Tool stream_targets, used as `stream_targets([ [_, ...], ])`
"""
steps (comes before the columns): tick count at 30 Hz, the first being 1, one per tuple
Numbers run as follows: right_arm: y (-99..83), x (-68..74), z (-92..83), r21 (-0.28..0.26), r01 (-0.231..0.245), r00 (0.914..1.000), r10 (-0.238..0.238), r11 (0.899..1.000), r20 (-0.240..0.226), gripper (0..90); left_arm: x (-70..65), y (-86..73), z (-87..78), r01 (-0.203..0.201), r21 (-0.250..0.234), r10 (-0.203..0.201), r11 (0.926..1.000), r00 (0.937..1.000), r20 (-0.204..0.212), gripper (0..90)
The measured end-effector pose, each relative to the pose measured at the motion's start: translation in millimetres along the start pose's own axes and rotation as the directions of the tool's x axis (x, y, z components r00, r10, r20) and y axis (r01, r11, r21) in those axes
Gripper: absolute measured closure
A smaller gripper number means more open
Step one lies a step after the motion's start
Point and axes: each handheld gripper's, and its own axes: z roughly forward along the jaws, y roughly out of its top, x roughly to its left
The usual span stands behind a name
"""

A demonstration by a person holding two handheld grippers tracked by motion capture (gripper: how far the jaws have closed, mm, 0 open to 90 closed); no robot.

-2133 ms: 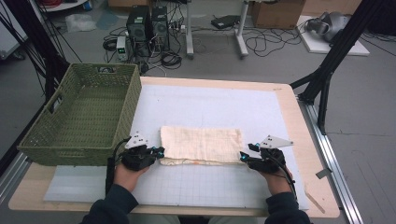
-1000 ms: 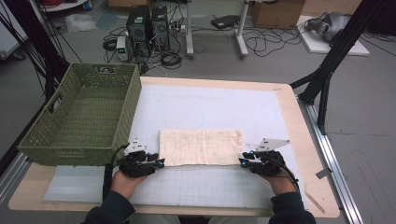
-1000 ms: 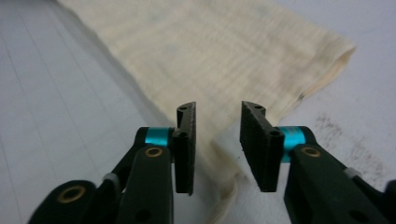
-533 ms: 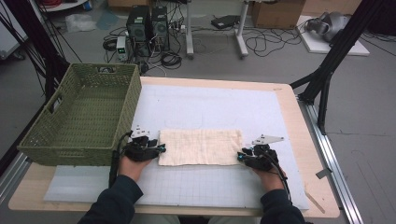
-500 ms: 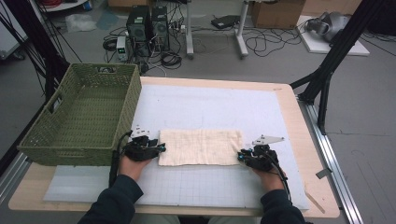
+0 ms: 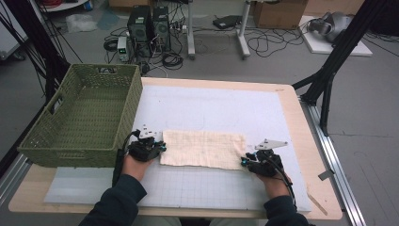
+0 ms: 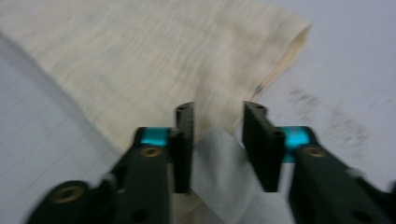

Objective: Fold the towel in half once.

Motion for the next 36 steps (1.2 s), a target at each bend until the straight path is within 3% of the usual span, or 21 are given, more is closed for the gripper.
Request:
stream_targets([
  [3, 6.6, -10.1, -5.0, -0.101, -0.019, 0.9991, 0.022, 0.995, 0.035, 52.8, 2.4, 1.2, -4.5, 0.007, -0.057, -0.008, 0.9983, 1.0, -0.003, 66.1],
  [5, 13.0, -15.8, -3.5, -0.14, 0.002, 0.9993, 0.003, 0.99, 0.038, 54.4, 4.1, 2.0, -4.9, -0.007, -0.094, 0.007, 0.9956, 1.0, 0.006, 64.2],
  [8, 23.7, -19.1, 12.0, -0.132, 0.043, 0.9985, -0.038, 0.99, 0.04, 61.2, 4.9, 4.9, -2.6, -0.021, -0.098, 0.021, 0.995, 0.9998, -0.006, 71.8],
  [9, 26.7, -19.2, 19.4, -0.127, 0.057, 0.998, -0.053, 0.99, 0.036, 65.2, 5.6, 6.2, -0.7, -0.005, -0.107, 0.006, 0.9942, 0.9999, 0.011, 78.9],
  [12, 35.2, -17.6, 41.4, -0.104, 0.09, 0.9959, -0.089, 0.99, 0.013, 70.3, 7.2, 11.2, 5.4, 0.007, -0.12, -0.004, 0.9927, 0.9996, 0.028, 82.5],
  [14, 39.9, -17.0, 51.1, -0.073, 0.091, 0.9953, -0.088, 0.993, 0.041, 71.6, 7.6, 14.8, 11.7, -0.002, -0.088, 0.004, 0.9961, 0.9998, 0.02, 83.5],
  [16, 41.0, -20.2, 56.9, -0.022, 0.07, 0.9926, -0.068, 0.997, 0.101, 73.0, 6.8, 18.0, 17.9, -0.023, -0.056, 0.023, 0.9981, 0.9997, 0.003, 83.5],
  [18, 39.8, -25.2, 55.6, -0.027, 0.043, 0.9912, -0.039, 0.999, 0.127, 73.9, 6.0, 18.9, 20.4, -0.037, -0.047, 0.036, 0.9982, 0.9993, -0.006, 83.6],
  [20, 38.3, -29.5, 52.7, -0.02, 0.043, 0.9876, -0.04, 0.999, 0.152, 74.1, 5.5, 17.1, 25.7, -0.067, -0.014, 0.066, 0.9976, 0.9964, -0.053, 83.5],
  [22, 36.5, -34.0, 50.4, -0.02, 0.015, 0.9887, -0.012, 1.0, 0.149, 71.4, 5.7, 17.2, 25.9, -0.066, -0.018, 0.065, 0.9976, 0.996, -0.061, 83.3],
  [23, 36.0, -35.7, 49.2, -0.023, 0.008, 0.9892, -0.005, 1.0, 0.146, 71.3, 5.6, 17.0, 25.7, -0.085, -0.014, 0.084, 0.9963, 0.9938, -0.073, 82.6],
  [27, 35.7, -35.5, 41.0, -0.068, 0.005, 0.9919, 0.004, 0.998, 0.127, 68.9, 10.4, 16.4, 22.4, -0.045, -0.021, 0.043, 0.9988, 0.9959, -0.08, 74.6],
  [29, 36.1, -34.1, 33.4, -0.096, 0.012, 0.9934, -0.001, 0.995, 0.115, 66.0, 12.4, 15.8, 17.9, -0.043, -0.048, 0.039, 0.9979, 0.9964, -0.075, 70.7],
  [33, 35.5, -34.3, 15.9, -0.153, 0.019, 0.9962, -0.006, 0.988, 0.087, 58.8, 12.5, 14.3, 7.7, -0.046, -0.143, 0.048, 0.9886, 0.9988, 0.01, 62.2],
  [36, 33.0, -33.8, 2.5, -0.179, 0.011, 0.9976, 0.002, 0.984, 0.069, 51.9, 11.5, 12.8, 2.0, -0.029, -0.204, 0.046, 0.9786, 0.9958, 0.079, 55.3],
])
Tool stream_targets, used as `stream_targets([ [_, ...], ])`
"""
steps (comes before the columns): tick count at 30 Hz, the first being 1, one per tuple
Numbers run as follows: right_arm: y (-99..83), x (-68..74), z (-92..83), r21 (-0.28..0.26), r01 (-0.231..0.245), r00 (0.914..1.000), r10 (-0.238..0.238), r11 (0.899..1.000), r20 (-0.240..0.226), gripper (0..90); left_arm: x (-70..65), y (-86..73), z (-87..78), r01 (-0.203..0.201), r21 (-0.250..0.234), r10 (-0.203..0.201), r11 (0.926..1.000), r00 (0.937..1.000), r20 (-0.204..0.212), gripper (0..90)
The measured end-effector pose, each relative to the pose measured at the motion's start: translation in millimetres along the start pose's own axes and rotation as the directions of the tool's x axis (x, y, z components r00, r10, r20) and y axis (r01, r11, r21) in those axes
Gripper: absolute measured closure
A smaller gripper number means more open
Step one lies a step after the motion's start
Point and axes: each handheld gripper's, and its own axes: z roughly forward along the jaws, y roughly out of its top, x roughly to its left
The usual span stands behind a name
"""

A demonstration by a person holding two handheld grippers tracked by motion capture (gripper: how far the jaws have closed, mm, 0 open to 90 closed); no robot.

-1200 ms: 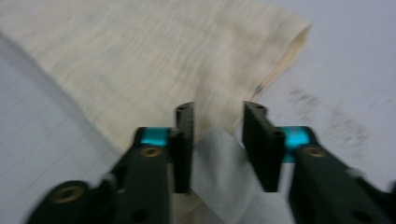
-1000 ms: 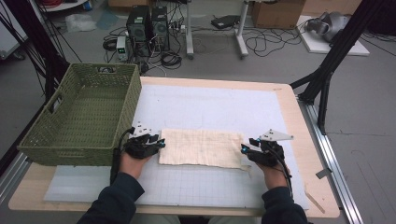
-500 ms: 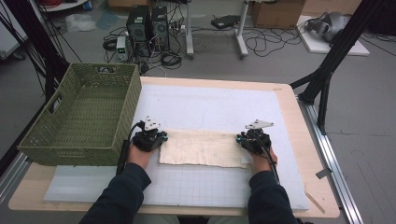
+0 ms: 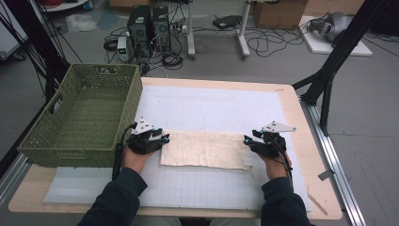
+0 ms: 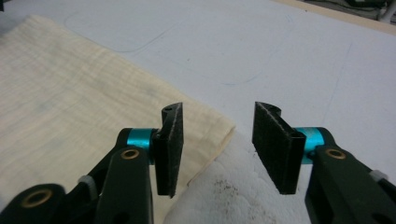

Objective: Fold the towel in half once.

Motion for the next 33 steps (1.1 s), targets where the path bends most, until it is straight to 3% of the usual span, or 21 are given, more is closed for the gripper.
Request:
stream_targets([
  [1, 0.0, 0.0, 0.0, 0.0, 0.0, 1.0, 0.0, 1.0, 0.0, 51.9, 0.0, 0.0, 0.0, 0.0, 0.0, 0.0, 1.0, 1.0, 0.0, 50.6],
  [2, -0.4, 0.1, -4.1, -0.003, 0.008, 1.0, -0.008, 1.0, -0.004, 49.5, 0.5, -0.1, -1.7, 0.021, -0.031, -0.02, 0.9993, 0.9991, 0.037, 50.6],
  [3, -2.0, 1.0, -11.8, -0.007, 0.013, 0.9999, -0.013, 1.0, -0.008, 43.8, -0.7, 1.1, -5.0, 0.048, -0.051, -0.045, 0.9976, 0.9978, 0.049, 41.2],
  [9, -9.3, 1.8, -25.5, -0.026, 0.024, 0.9983, -0.025, 0.999, -0.052, 33.9, -4.5, 5.4, -12.7, 0.065, -0.107, -0.059, 0.9922, 0.9967, 0.055, 17.6],
  [10, -13.1, 3.6, -27.9, -0.022, 0.03, 0.9985, -0.031, 0.999, -0.045, 28.9, -6.4, 6.2, -15.4, 0.068, -0.117, -0.059, 0.9908, 0.9953, 0.076, 16.0],
  [13, -18.9, 7.2, -28.9, -0.022, 0.037, 0.9979, -0.038, 0.999, -0.052, 21.8, -7.5, 5.5, -19.7, 0.072, -0.121, -0.058, 0.9901, 0.992, 0.112, 16.2],
  [18, -22.3, 8.9, -28.1, -0.018, 0.055, 0.9975, -0.056, 0.998, -0.043, 11.9, -10.5, 3.6, -22.0, 0.056, -0.117, -0.043, 0.9916, 0.9927, 0.113, 16.2],
  [25, -24.0, 11.8, -29.7, -0.014, 0.102, 0.9931, -0.103, 0.995, -0.056, 11.9, -14.1, -0.6, -27.0, 0.054, -0.103, -0.042, 0.9932, 0.9927, 0.113, 16.3],
  [33, -23.1, 7.8, -34.3, -0.032, 0.083, 0.9952, -0.084, 0.996, -0.05, 11.8, -14.1, -2.0, -25.9, 0.049, -0.1, -0.039, 0.9938, 0.9937, 0.105, 16.3],
])
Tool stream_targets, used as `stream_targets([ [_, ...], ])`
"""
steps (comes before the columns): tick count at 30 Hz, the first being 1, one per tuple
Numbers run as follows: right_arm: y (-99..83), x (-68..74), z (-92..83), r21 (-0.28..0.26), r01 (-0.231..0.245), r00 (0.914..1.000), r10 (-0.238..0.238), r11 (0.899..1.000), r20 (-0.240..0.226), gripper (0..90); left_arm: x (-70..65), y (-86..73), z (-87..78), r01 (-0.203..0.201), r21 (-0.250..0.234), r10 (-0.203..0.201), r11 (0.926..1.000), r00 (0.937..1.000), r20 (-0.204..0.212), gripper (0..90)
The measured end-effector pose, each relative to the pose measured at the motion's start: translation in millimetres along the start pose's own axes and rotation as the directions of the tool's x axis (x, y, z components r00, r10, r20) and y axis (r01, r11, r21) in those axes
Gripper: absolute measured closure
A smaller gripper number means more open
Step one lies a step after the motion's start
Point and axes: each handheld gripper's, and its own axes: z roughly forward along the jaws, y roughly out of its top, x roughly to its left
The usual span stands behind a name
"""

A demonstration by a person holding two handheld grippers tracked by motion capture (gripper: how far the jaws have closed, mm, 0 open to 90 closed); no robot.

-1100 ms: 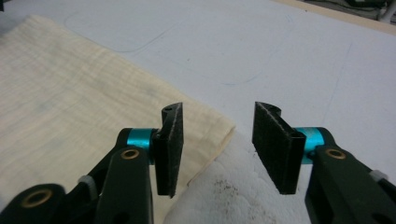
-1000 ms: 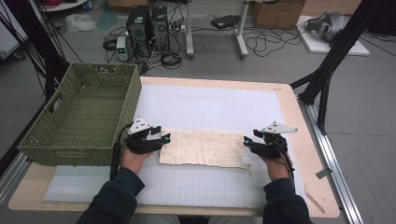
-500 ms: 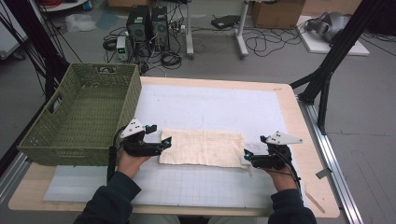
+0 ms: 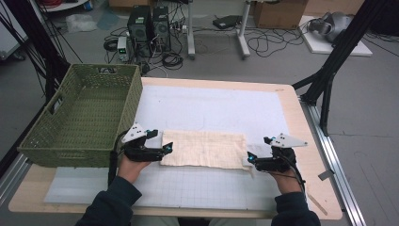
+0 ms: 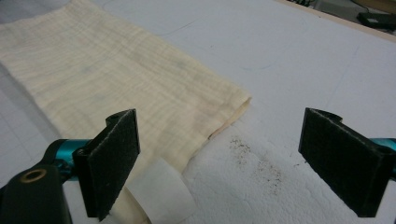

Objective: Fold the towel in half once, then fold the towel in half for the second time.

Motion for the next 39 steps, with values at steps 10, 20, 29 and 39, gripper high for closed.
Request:
stream_targets([
  [10, 1.4, 2.6, 4.9, 0.01, 0.005, 1.0, -0.005, 1.0, -0.009, 11.8, 4.9, 0.0, -3.2, 0.026, -0.008, -0.026, 0.9996, 0.9994, -0.021, 17.0],
  [20, 1.1, 3.2, 6.5, 0.018, 0.0, 0.9999, 0.0, 1.0, -0.017, 11.8, 9.5, -2.2, -0.9, 0.012, -0.009, -0.012, 0.9999, 0.9999, -0.004, 18.5],
  [29, 0.2, 4.6, 6.6, 0.03, 0.01, 0.9994, -0.009, 1.0, -0.033, 11.8, 15.3, 8.2, 1.8, 0.0, -0.049, 0.0, 0.9988, 1.0, -0.002, 28.8],
  [39, 0.3, 3.9, 6.8, 0.029, -0.002, 0.9986, 0.003, 1.0, -0.053, 11.8, 26.3, 27.8, 19.4, 0.012, 0.009, -0.011, 0.9999, 0.9974, -0.071, 26.4],
])
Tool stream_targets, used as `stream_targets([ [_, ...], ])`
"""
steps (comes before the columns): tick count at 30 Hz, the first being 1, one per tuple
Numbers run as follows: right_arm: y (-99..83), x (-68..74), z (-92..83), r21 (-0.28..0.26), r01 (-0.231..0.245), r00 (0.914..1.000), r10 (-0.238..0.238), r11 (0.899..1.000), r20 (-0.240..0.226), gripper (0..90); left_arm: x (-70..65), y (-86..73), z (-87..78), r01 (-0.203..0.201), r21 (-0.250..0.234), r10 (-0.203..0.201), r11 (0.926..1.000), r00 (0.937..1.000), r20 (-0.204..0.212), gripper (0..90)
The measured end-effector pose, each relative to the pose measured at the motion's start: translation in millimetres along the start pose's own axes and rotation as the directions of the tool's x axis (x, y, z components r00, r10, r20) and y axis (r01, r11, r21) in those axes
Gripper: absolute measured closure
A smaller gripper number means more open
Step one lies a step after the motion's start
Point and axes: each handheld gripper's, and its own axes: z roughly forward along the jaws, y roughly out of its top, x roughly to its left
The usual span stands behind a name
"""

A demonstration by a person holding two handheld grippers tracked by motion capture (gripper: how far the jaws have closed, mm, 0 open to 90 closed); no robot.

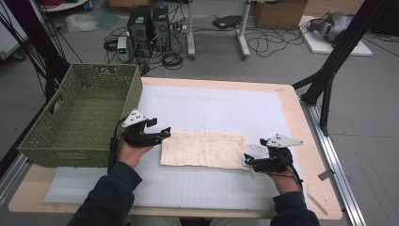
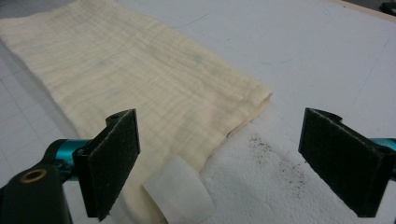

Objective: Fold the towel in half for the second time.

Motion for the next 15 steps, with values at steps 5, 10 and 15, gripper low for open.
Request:
stream_targets([
  [5, 0.0, -0.3, 0.5, -0.003, -0.002, 1.0, 0.002, 1.0, -0.006, 11.8, 0.6, 0.9, 16.4, -0.019, 0.052, 0.02, 0.9985, 0.9998, -0.005, 30.0],
  [10, 0.1, 0.5, 0.1, 0.001, -0.005, 0.9999, 0.005, 1.0, -0.013, 11.8, 9.5, -0.9, 31.0, -0.011, 0.126, 0.017, 0.992, 0.9989, -0.043, 35.3],
  [15, 0.0, 0.4, 0.4, 0.0, -0.005, 0.9999, 0.005, 1.0, -0.013, 11.8, 12.4, -7.1, 38.0, -0.024, 0.183, 0.033, 0.9829, 0.9986, -0.041, 44.1],
])
